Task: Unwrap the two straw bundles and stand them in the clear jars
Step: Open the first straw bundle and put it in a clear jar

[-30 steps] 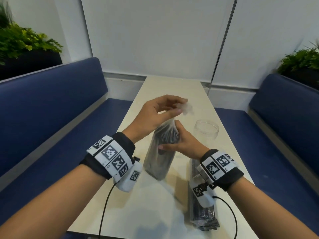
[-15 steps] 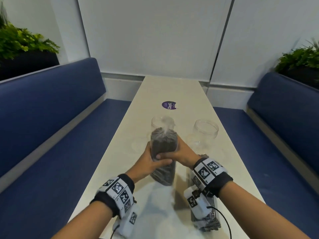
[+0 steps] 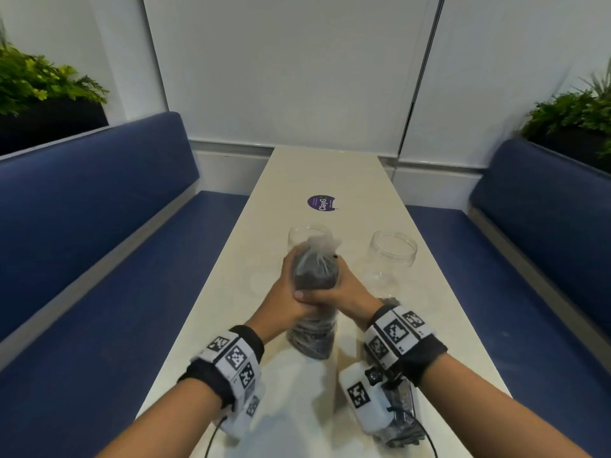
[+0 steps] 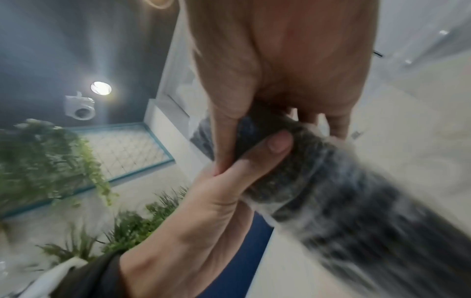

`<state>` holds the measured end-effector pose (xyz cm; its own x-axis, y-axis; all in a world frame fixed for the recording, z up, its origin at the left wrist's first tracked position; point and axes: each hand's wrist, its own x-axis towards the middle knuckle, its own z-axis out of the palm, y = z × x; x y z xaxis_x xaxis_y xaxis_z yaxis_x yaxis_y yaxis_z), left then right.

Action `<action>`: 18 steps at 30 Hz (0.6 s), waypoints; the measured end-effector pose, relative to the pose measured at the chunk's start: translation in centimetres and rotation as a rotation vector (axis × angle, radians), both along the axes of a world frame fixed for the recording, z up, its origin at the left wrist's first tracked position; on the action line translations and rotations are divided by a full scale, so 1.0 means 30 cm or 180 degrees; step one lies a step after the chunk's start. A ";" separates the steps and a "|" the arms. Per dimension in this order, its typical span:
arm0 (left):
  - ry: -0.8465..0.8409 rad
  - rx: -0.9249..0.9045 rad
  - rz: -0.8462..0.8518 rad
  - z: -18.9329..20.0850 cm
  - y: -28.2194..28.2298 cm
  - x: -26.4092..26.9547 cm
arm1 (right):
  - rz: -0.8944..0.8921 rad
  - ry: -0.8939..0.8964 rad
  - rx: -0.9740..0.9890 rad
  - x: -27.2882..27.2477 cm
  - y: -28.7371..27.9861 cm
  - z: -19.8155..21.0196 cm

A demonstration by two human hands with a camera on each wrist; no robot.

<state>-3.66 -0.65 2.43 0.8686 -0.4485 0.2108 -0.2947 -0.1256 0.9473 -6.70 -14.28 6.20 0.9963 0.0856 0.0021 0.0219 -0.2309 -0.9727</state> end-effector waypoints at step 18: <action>0.0655 0.0513 0.0014 -0.114 -0.013 -0.001 | -0.0163 0.0809 -0.0413 -0.009 0.023 -0.143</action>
